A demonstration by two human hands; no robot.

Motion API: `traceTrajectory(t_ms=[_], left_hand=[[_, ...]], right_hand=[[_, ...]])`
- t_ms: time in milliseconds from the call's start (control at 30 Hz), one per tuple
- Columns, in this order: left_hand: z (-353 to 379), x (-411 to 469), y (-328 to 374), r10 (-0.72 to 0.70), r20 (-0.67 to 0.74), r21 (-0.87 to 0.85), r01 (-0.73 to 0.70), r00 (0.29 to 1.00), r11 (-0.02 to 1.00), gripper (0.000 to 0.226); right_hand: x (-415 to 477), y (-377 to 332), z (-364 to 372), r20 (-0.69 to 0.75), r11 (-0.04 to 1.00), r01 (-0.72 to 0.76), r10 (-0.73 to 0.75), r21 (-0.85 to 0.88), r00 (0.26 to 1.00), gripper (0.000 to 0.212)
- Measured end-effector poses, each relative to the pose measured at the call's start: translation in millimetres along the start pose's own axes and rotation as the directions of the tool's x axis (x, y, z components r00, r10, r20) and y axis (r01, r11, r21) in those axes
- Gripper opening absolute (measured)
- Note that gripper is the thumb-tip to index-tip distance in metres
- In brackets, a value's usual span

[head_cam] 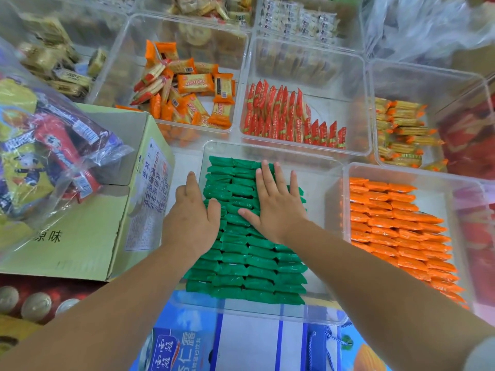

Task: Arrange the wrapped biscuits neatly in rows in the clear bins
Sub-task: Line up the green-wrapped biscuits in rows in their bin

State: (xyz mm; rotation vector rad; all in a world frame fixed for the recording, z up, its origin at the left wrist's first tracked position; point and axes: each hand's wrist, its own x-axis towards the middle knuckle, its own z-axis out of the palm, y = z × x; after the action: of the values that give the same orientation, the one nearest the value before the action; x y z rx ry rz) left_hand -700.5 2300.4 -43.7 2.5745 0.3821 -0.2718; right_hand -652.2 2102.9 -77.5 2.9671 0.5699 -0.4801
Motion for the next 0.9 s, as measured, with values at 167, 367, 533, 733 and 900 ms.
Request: traceTrajectory(t_ms=[167,367,533,733,900], left_hand=[[-0.9,-0.3,2.3,-0.009,-0.003,0.012,0.009,1.000,1.000,0.071],[-3.1,-0.3,0.5,-0.006,-0.011,0.008,0.006,1.000,1.000,0.069],[-2.4,0.0,-0.1,-0.001,-0.014,-0.010,0.001,1.000,1.000,0.069],[-2.0,0.5,-0.3,0.002,-0.001,-0.014,-0.002,1.000,1.000,0.070],[-2.1,0.7,-0.3,-0.002,0.001,-0.009,0.002,1.000,1.000,0.070]], right_hand=[[4.4,-12.2,-0.7,0.009,0.997,-0.063,0.063,0.042,0.998,0.105],[-12.9,-11.8,-4.4,-0.098,0.999,0.026,-0.021,0.047,0.995,0.102],[-29.4,-13.6,2.9,-0.056,0.982,0.189,-0.190,-0.029,0.980,0.108],[-14.4,-20.0,3.2,-0.019,0.988,0.145,-0.146,-0.059,0.989,0.089],[-11.4,-17.6,2.5,-0.001,0.986,0.161,-0.162,-0.031,0.987,0.085]])
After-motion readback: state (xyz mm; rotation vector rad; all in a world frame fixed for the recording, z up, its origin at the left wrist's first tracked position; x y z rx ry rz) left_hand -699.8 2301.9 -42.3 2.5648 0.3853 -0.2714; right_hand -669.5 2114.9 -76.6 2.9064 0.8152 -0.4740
